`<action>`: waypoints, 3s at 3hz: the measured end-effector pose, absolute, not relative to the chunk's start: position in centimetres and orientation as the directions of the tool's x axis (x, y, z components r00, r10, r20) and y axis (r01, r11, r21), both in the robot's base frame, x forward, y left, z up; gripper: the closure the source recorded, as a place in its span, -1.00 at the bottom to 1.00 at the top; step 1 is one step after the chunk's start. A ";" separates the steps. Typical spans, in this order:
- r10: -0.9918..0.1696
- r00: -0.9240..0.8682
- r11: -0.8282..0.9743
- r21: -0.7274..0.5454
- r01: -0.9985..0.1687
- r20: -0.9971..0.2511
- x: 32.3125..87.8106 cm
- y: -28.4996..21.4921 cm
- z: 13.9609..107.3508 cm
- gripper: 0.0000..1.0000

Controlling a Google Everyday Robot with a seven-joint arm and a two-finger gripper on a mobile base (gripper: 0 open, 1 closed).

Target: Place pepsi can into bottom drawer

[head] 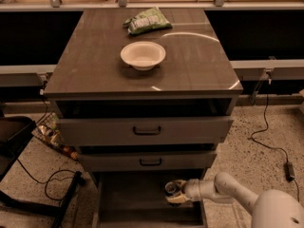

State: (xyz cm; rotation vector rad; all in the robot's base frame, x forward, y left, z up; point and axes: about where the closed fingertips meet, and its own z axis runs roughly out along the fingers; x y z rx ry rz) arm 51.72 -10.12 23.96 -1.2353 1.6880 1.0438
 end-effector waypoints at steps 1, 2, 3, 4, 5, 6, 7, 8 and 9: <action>-0.319 -0.221 0.115 0.194 -0.974 -0.922 51.1 -10.2 22.0 1.00; -0.307 -0.220 0.059 0.212 -0.975 -0.926 50.0 -9.0 20.3 1.00; -0.317 -0.200 0.024 0.203 -0.979 -0.927 48.7 -7.5 18.3 1.00; -0.326 -0.187 0.009 0.195 -0.981 -0.927 48.0 -6.7 17.1 1.00; -0.320 -0.172 0.015 0.176 -0.984 -0.932 47.7 -6.6 16.2 1.00; -0.316 -0.167 0.016 0.170 -0.985 -0.934 47.7 -6.6 16.5 1.00; -0.316 -0.167 0.016 0.171 -0.985 -0.934 47.7 -6.6 16.5 1.00; -0.315 -0.168 0.014 0.172 -0.985 -0.934 47.7 -6.5 16.4 0.66; -0.315 -0.168 0.013 0.173 -0.985 -0.934 47.6 -6.5 16.5 0.17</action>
Offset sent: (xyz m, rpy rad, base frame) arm -0.0274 0.0202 -0.0561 0.0746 0.0549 0.1796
